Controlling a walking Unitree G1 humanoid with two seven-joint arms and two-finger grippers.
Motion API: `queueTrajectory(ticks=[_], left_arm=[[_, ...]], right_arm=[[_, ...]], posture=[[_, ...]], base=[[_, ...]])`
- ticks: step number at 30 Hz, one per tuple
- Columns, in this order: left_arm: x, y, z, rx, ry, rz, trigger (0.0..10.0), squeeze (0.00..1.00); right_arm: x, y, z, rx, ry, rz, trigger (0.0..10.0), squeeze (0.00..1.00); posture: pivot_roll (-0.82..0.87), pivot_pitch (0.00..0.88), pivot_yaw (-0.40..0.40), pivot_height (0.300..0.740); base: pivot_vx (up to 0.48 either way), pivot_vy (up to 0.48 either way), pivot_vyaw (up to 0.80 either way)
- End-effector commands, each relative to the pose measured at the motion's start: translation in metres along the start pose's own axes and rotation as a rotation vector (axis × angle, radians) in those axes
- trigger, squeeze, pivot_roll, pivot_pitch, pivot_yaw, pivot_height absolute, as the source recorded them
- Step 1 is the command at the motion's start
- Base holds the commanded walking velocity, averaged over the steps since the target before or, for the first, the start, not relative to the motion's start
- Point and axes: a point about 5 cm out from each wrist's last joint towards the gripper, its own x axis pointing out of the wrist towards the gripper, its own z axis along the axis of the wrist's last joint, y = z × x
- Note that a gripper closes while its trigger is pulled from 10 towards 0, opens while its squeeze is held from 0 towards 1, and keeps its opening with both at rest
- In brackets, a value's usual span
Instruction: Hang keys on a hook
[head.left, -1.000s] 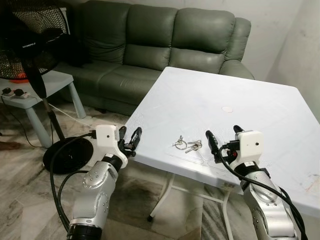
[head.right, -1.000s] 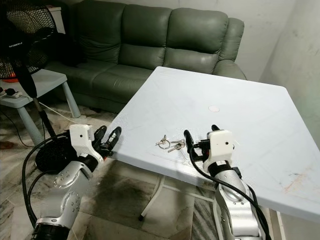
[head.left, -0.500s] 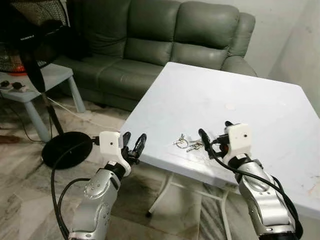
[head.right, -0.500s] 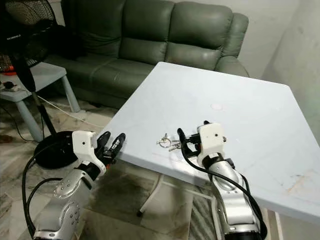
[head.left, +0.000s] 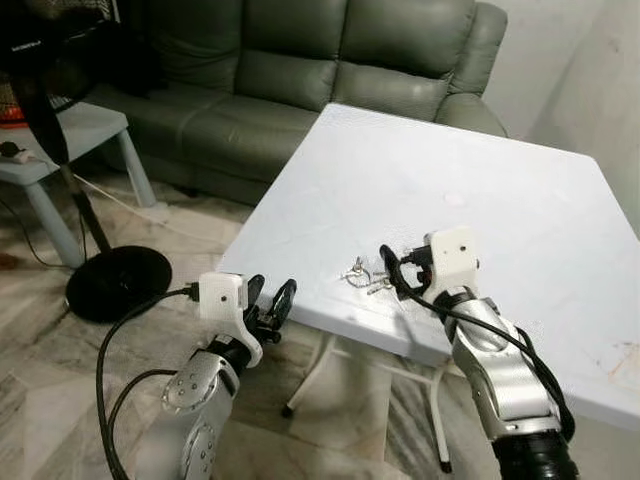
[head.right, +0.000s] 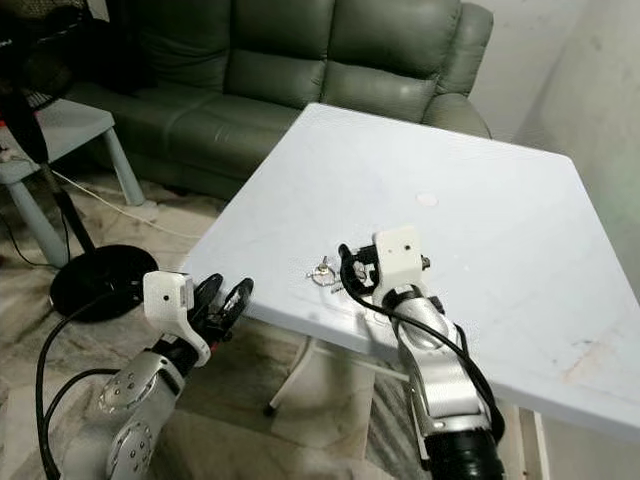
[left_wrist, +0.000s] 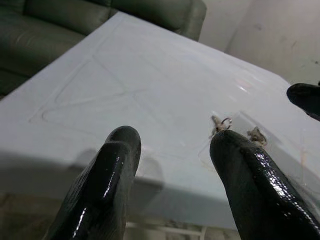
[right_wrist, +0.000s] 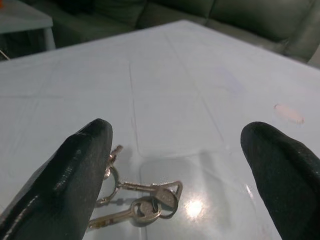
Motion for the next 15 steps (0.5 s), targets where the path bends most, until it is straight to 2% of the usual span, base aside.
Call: queueTrajectory(ticks=[1, 7, 15], left_arm=[[-0.002, -0.006, 0.002, -0.004, 0.000, -0.010, 10.0, 0.00], [-0.008, -0.007, 0.002, -0.010, 0.013, -0.002, 10.0, 0.00], [-0.016, -0.006, 0.002, -0.014, 0.028, 0.016, 10.0, 0.00]], right_arm=[[0.005, 0.002, 0.001, -0.003, 0.022, -0.009, 10.0, 0.00], [0.015, 0.015, 0.004, 0.009, 0.043, 0.008, 10.0, 0.00], [0.027, 0.043, 0.014, 0.085, 0.046, 0.064, 10.0, 0.00]], posture=[[0.04, 0.157, -0.105, 0.740], [0.06, 0.175, -0.110, 0.740], [0.08, 0.193, -0.119, 0.740]], base=[[0.000, 0.000, 0.00], [0.000, 0.000, 0.00], [0.000, 0.000, 0.00]])
